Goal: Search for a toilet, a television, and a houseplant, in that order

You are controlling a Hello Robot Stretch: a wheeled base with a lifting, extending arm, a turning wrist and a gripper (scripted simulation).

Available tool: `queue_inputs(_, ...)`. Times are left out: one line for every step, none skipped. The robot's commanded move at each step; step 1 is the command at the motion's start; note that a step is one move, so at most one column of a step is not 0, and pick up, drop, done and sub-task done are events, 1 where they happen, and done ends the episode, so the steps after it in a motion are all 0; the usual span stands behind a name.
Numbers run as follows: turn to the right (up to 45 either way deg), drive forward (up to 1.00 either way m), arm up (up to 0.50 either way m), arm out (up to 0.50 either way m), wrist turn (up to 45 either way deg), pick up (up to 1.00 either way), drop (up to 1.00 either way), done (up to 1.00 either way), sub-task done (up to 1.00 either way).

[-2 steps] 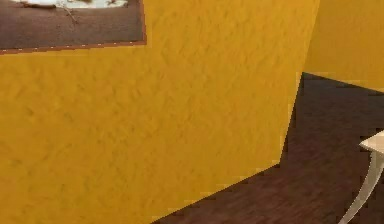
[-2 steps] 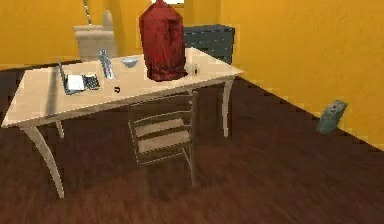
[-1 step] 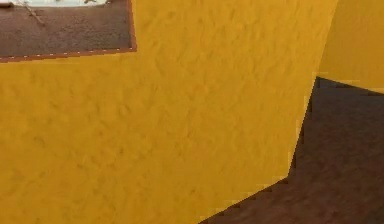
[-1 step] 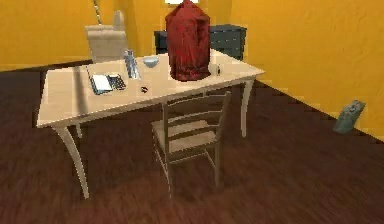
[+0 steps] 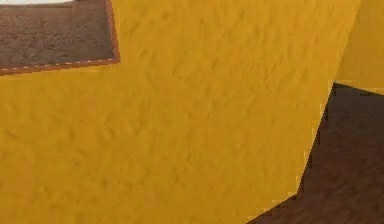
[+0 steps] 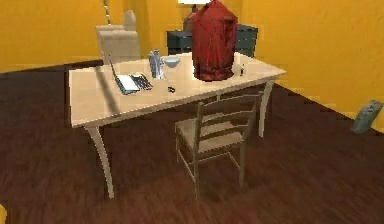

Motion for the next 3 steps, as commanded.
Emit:
queue_inputs(42.0, 0.00, 0.00, 0.00, 0.0, 0.00, 0.00, 0.00, 0.00)
queue_inputs(0.0, 0.45, 0.00, 0.00, 0.0, 0.00, 0.00, 0.00, 0.00)
queue_inputs(0.0, 0.65, 0.00, 0.00, 0.0, 0.00, 0.00, 0.00, 0.00)
